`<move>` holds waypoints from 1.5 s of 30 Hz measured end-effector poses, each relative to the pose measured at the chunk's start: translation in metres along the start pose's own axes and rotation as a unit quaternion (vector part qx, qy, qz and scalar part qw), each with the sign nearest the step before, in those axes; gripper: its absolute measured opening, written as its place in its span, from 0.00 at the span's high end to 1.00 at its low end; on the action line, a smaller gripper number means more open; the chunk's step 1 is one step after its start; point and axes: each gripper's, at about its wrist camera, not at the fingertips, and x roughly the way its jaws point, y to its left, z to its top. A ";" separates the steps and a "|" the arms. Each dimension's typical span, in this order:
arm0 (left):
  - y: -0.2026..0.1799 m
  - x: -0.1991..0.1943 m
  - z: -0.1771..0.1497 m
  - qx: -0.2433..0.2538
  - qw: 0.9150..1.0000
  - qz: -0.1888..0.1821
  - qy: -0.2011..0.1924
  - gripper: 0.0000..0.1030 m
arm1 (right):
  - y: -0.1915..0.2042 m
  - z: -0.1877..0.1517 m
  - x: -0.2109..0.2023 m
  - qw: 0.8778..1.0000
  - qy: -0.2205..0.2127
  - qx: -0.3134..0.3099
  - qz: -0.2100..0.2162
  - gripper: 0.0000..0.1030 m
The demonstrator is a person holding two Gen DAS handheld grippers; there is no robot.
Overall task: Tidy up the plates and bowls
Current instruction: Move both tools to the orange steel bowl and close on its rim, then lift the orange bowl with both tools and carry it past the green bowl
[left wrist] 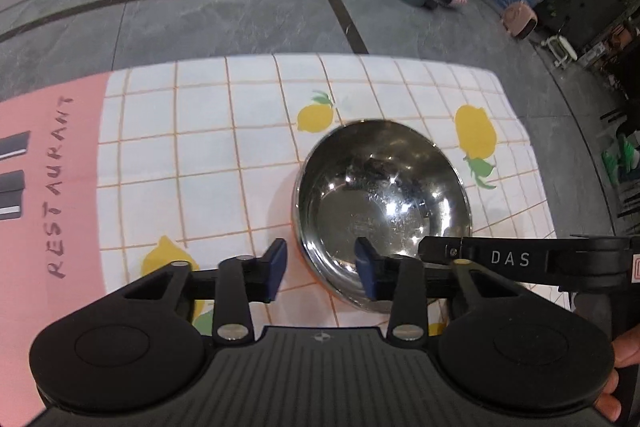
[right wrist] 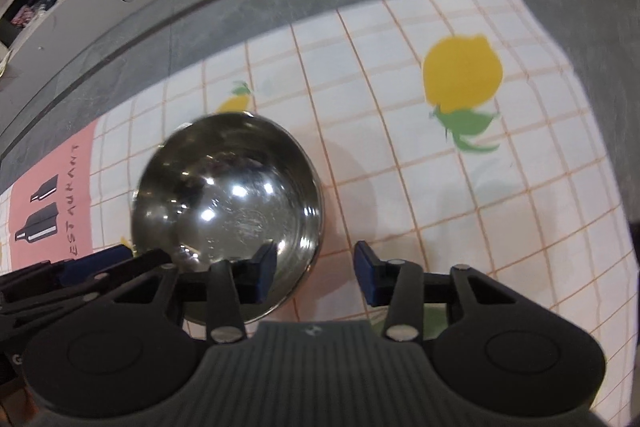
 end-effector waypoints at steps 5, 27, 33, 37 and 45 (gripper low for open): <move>0.001 0.015 0.002 -0.013 1.000 0.015 0.017 0.70 | -0.003 0.002 0.012 1.000 0.018 0.007 0.001 0.76; -0.020 -0.056 -0.041 -0.024 0.999 0.048 -0.004 0.83 | 0.012 -0.032 -0.045 0.999 -0.003 -0.036 0.019 0.90; -0.033 -0.091 -0.064 -0.023 0.998 0.054 -0.019 0.83 | 0.016 -0.064 -0.075 0.998 -0.009 -0.055 0.027 0.90; -0.039 -0.116 -0.082 -0.021 0.998 0.056 -0.034 0.83 | 0.019 -0.086 -0.098 0.997 -0.020 -0.070 0.032 0.90; -0.050 -0.154 -0.122 -0.026 0.996 0.055 -0.058 0.83 | 0.022 -0.129 -0.144 0.993 -0.047 -0.097 0.044 0.90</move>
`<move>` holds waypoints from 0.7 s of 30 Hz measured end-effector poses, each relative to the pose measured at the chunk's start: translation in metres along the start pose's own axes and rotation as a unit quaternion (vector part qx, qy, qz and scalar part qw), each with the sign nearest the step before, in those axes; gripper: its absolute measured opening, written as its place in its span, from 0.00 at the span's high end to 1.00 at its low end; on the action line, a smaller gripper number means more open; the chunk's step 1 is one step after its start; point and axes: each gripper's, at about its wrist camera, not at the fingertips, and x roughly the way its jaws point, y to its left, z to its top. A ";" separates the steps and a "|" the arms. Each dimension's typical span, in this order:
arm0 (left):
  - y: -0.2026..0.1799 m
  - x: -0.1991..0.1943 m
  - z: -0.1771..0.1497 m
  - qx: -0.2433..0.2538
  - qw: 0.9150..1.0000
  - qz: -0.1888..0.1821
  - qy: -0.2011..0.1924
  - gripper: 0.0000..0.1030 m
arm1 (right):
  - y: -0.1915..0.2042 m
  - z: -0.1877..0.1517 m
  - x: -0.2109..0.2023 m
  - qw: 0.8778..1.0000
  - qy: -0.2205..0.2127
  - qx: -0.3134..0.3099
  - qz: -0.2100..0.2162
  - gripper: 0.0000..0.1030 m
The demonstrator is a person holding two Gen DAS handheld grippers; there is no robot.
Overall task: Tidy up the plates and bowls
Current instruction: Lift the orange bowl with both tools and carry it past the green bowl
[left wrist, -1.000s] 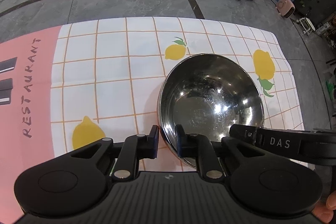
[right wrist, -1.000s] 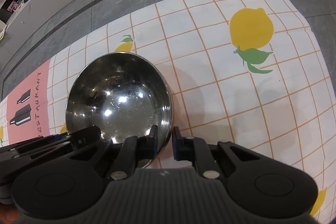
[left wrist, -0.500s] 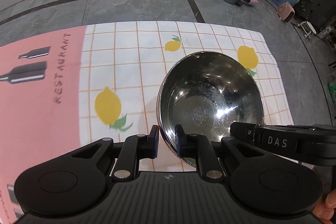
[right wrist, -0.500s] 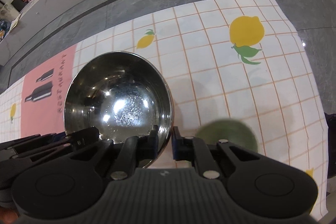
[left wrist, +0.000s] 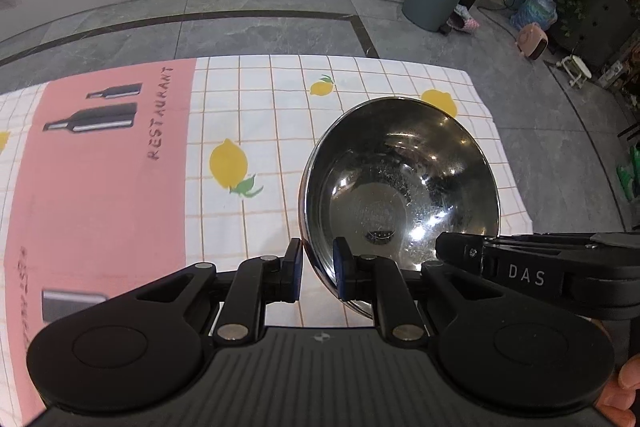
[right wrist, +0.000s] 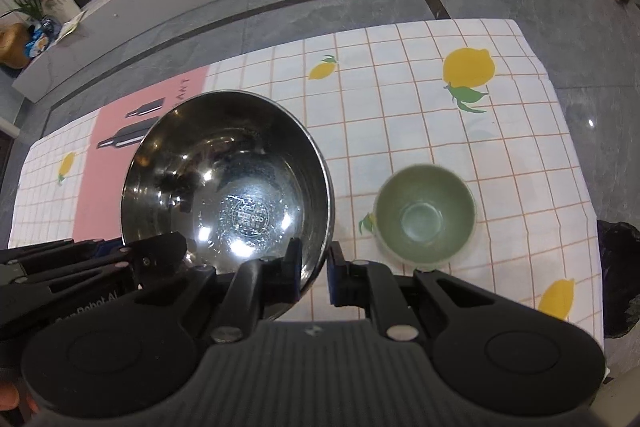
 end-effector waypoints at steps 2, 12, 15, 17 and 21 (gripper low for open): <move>-0.001 -0.011 -0.014 -0.002 1.000 0.001 -0.009 0.83 | 0.002 -0.012 -0.009 1.000 -0.002 -0.007 0.001 0.90; 0.010 -0.025 -0.083 -0.053 0.998 -0.030 -0.010 0.83 | 0.011 -0.081 -0.026 0.998 0.014 -0.062 0.001 0.89; 0.009 -0.025 -0.103 -0.055 0.998 -0.038 -0.006 0.83 | 0.010 -0.103 -0.027 0.997 0.021 -0.072 0.003 0.89; 0.007 -0.024 -0.115 -0.053 0.998 -0.044 -0.002 0.83 | 0.007 -0.116 -0.028 0.997 0.027 -0.075 0.003 0.89; -0.001 -0.017 -0.132 -0.040 0.998 -0.046 0.005 0.83 | -0.003 -0.136 -0.026 0.997 0.035 -0.073 0.002 0.89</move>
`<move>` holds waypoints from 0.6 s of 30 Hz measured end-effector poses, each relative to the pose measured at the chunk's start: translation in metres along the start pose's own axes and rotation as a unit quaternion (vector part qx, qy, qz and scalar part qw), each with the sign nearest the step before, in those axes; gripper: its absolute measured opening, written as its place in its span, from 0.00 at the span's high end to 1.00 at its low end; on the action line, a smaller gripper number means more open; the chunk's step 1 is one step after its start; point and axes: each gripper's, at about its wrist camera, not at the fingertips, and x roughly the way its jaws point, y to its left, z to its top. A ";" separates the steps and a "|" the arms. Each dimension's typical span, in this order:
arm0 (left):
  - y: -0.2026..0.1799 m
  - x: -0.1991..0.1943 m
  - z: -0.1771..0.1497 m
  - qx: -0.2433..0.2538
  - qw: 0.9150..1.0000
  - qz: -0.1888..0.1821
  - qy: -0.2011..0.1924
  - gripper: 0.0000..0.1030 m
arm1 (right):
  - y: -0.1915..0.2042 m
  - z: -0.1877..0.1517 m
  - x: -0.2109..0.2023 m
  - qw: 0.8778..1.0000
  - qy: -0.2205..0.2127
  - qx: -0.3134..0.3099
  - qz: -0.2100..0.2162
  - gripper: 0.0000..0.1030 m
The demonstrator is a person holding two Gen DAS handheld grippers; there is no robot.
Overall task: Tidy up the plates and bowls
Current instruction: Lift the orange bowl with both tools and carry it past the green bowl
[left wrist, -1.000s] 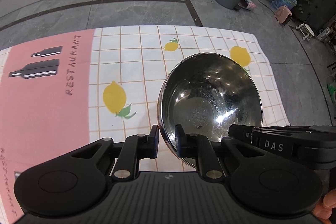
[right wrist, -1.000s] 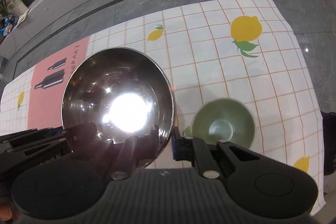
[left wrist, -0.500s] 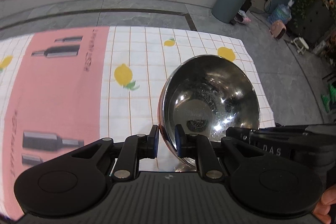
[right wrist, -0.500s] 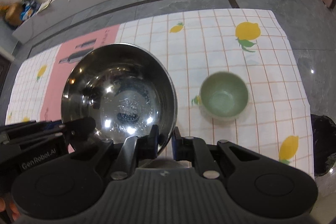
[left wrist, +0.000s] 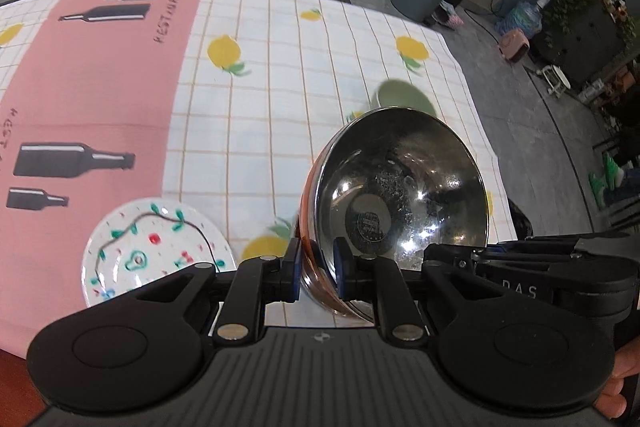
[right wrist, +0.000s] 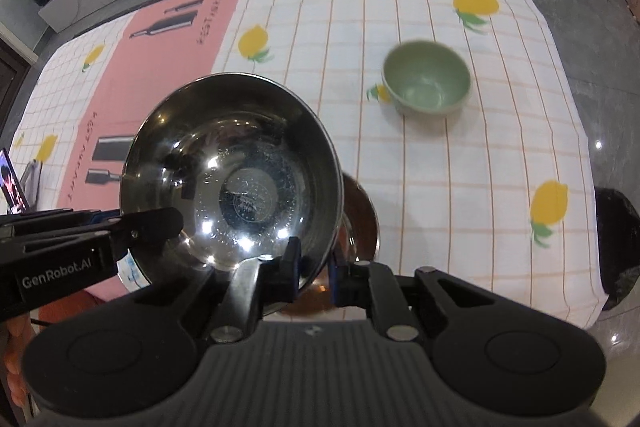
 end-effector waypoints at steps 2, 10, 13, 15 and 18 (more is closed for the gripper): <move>-0.003 0.005 -0.004 0.006 1.000 0.001 0.005 0.83 | -0.006 -0.006 0.003 1.000 0.003 0.007 0.000 0.89; -0.015 0.020 -0.014 0.034 0.999 0.011 0.025 0.83 | -0.018 -0.019 0.016 1.000 0.014 0.015 -0.007 0.89; -0.019 0.023 -0.014 0.051 0.998 0.017 0.030 0.83 | -0.020 -0.018 0.019 1.000 0.015 0.017 -0.010 0.89; -0.021 0.026 -0.013 0.058 0.998 0.021 0.034 0.83 | -0.020 -0.018 0.019 1.000 0.014 0.015 -0.013 0.90; -0.023 0.030 -0.011 0.068 0.997 0.026 0.041 0.83 | -0.021 -0.017 0.021 1.000 0.014 0.012 -0.019 0.90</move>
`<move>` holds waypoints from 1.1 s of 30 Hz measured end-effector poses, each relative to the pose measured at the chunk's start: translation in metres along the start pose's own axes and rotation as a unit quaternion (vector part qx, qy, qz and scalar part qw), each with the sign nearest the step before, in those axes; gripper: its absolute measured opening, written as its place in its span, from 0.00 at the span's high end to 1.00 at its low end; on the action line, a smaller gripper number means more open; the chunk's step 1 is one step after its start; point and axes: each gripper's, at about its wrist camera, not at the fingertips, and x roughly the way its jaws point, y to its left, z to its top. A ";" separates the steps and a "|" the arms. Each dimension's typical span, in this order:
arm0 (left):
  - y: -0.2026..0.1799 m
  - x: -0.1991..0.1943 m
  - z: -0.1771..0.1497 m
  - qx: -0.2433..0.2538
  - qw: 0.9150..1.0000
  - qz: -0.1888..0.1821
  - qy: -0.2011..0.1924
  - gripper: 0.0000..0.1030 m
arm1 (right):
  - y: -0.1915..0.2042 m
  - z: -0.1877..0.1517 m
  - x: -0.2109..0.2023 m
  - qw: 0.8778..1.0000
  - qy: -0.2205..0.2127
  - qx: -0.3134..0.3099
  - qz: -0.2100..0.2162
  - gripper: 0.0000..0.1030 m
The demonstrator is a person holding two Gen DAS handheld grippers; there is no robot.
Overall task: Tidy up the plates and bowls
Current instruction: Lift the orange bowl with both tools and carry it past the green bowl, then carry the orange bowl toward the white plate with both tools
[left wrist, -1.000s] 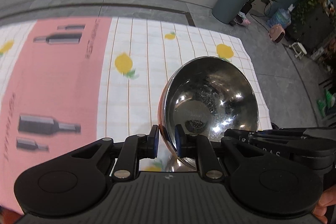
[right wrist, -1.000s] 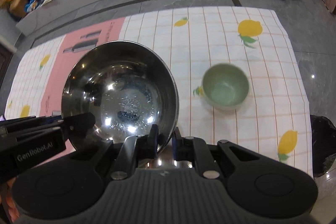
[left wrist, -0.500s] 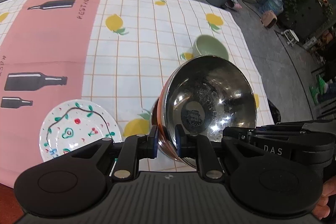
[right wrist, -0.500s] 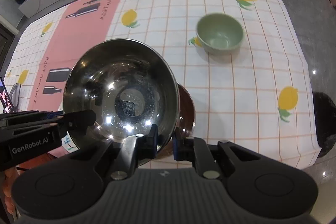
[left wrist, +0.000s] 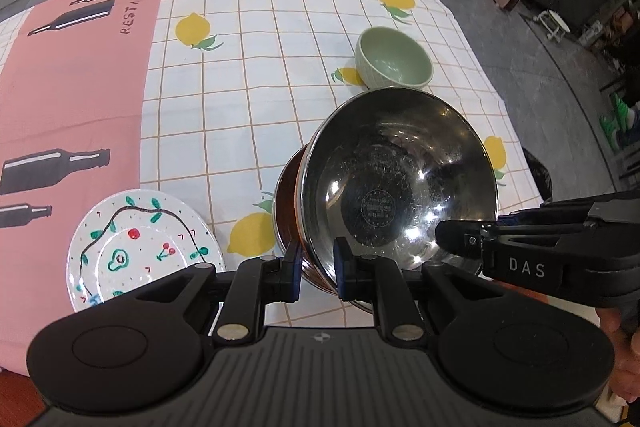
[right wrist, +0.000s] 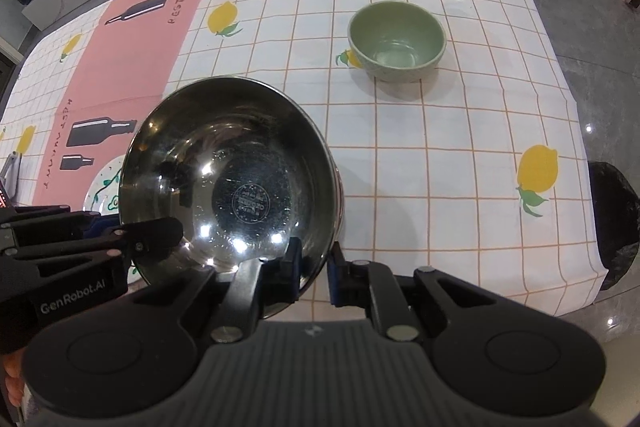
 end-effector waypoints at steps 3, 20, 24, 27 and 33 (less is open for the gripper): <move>-0.004 0.004 0.001 0.017 1.000 0.009 0.008 0.83 | -0.002 0.001 0.004 1.000 0.003 0.004 -0.001 0.90; -0.007 0.021 0.012 0.045 0.997 0.026 0.055 0.82 | -0.004 0.010 0.021 1.000 0.027 0.009 -0.003 0.90; -0.008 0.026 0.016 0.053 0.995 0.029 0.077 0.81 | -0.001 0.013 0.027 0.999 0.038 -0.002 -0.005 0.90; -0.010 0.029 0.018 0.056 0.994 0.032 0.087 0.80 | 0.002 0.016 0.031 0.999 0.046 -0.010 -0.015 0.89; -0.007 0.029 0.022 0.053 0.994 0.031 0.086 0.75 | 0.003 0.018 0.035 0.998 0.057 -0.017 -0.022 0.88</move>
